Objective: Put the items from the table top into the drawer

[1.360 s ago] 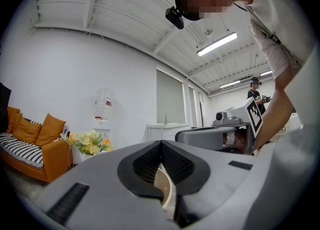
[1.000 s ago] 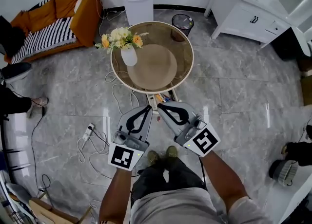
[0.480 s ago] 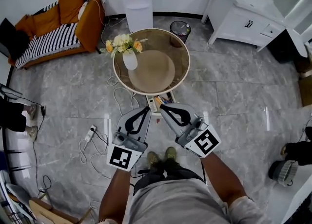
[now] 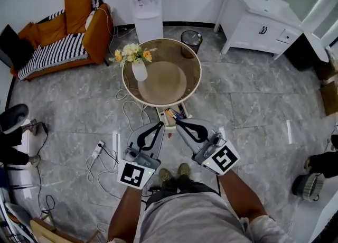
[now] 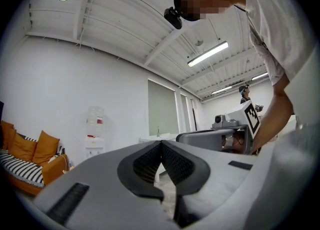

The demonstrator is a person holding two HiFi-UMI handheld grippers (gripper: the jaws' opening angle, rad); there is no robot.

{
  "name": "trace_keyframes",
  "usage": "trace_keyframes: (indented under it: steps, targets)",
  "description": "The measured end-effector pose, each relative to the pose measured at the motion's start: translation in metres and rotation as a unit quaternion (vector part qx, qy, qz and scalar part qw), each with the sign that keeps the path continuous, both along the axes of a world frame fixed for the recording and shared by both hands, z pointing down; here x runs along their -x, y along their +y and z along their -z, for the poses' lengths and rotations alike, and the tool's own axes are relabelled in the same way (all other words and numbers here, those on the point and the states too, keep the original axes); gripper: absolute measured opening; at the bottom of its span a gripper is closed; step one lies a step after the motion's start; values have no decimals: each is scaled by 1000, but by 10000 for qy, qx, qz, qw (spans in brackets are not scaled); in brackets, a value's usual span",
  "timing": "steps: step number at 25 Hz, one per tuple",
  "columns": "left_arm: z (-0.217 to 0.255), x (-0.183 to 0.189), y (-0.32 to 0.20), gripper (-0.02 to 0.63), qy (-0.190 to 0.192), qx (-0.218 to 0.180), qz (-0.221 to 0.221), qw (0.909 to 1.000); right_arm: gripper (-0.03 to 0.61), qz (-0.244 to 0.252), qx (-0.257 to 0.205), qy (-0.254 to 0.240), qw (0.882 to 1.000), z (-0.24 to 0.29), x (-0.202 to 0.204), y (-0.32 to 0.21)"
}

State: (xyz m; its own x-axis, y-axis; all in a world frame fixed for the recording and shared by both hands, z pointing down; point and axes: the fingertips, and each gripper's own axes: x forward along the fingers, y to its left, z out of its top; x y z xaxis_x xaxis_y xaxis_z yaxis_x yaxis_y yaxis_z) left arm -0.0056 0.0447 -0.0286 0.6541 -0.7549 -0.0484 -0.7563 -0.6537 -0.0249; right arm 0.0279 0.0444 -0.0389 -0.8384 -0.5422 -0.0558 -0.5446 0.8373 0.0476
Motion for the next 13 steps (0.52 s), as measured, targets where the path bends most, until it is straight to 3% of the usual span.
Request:
trace_keyframes:
  steps: [6, 13]
  targets:
    - [10, -8, 16, 0, -4, -20, -79, 10000, -2, -56, -139, -8, 9999, 9, -9, 16]
    - [18, -10, 36, 0, -66, -95, -143, 9998, -2, -97, 50, 11, 9999, 13, -16, 39]
